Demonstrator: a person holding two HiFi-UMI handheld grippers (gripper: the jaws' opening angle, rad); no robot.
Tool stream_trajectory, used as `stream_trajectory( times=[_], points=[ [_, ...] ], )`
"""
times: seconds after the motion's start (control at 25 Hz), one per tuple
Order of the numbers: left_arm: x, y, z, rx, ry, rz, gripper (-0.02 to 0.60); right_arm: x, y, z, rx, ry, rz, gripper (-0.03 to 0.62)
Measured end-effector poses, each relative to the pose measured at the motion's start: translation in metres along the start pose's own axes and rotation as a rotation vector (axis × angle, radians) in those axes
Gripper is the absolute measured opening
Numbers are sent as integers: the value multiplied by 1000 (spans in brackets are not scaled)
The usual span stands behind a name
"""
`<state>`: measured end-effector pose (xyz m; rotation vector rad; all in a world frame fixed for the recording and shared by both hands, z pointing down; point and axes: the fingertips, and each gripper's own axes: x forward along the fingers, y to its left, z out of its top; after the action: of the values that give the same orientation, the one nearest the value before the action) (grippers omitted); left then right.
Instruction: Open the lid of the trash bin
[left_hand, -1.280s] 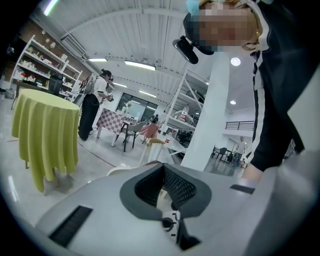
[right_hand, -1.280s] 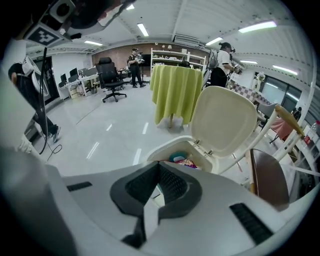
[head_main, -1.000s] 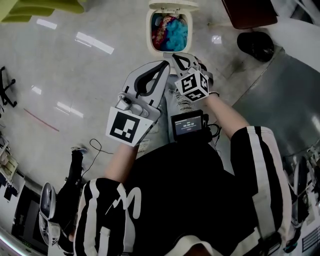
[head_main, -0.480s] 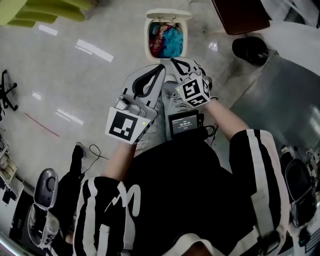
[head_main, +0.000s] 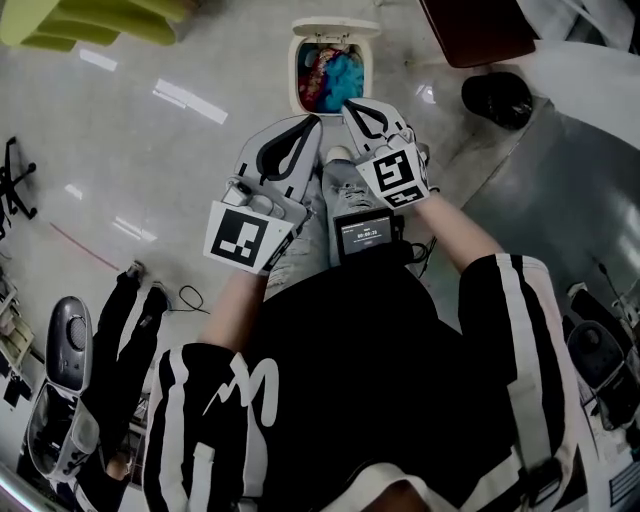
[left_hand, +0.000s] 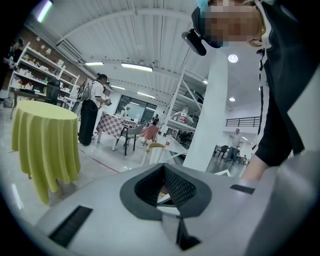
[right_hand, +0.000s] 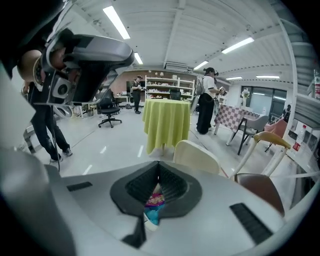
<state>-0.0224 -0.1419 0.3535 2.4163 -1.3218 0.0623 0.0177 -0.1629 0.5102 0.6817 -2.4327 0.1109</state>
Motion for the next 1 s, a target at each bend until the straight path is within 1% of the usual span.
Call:
stream_trajectory(
  times=[0.44,0.8,1.0],
  points=[
    [-3,-13,12,28,-12,-14,8,-39,-14,43,-9,-103,-26,11],
    [-17,-24,23,61,-31,-7,8,-70,-10,76,3,-183,-45,11],
    [-23,-19,33,50,-40,6,8,-80,-11,97,-1,-229,-65,11]
  ],
)
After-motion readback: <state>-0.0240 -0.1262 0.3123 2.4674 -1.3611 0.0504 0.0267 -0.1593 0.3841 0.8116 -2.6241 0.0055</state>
